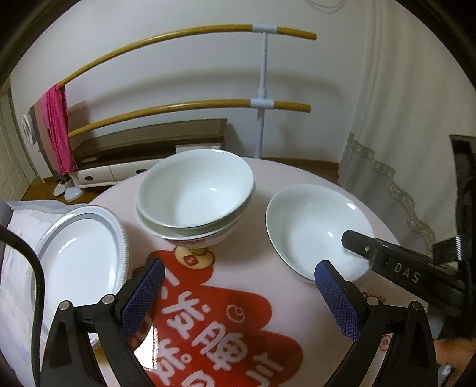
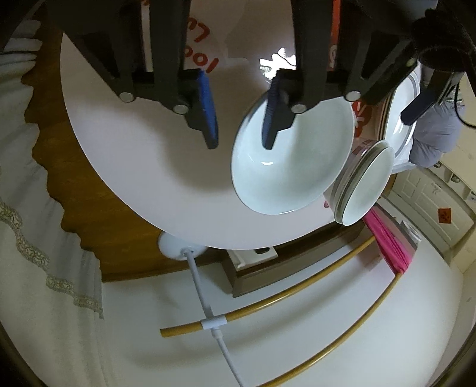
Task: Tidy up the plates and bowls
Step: 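Close both tools on the rim of the remaining white bowl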
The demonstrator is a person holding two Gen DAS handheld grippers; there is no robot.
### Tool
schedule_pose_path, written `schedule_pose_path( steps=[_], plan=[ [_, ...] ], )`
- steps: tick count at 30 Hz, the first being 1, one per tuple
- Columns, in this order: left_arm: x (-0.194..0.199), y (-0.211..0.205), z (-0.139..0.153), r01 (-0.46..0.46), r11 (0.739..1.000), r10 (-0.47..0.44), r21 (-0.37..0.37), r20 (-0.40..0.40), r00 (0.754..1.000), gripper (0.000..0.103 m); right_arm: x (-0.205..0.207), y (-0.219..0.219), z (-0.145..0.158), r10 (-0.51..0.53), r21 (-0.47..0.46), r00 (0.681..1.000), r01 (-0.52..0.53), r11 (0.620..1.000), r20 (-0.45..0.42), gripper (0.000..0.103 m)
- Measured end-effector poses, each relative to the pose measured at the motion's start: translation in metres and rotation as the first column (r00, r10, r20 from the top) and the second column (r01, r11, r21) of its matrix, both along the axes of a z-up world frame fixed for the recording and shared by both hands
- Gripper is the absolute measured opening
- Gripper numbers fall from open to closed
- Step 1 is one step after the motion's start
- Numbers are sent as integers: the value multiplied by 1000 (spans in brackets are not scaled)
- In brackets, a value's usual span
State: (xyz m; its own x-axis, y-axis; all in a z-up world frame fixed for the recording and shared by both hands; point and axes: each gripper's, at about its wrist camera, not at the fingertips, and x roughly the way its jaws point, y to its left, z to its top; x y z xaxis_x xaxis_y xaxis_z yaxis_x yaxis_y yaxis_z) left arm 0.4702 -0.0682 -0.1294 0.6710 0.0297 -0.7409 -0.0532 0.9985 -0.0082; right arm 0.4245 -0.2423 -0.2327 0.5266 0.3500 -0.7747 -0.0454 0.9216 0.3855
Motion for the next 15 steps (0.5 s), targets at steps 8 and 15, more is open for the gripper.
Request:
schedule_pose_path(
  steps=[8,15],
  plan=[
    [28,-15,-14,54,999,-54,1,-17,998,80,4,-5,-5,5,16,1000,-5,1000,-3,14],
    [46,-14,-26,95,995,-96,-30,-47,994,50,6,-8,-12,7,47,1000,-7,999,-11,10]
  ],
)
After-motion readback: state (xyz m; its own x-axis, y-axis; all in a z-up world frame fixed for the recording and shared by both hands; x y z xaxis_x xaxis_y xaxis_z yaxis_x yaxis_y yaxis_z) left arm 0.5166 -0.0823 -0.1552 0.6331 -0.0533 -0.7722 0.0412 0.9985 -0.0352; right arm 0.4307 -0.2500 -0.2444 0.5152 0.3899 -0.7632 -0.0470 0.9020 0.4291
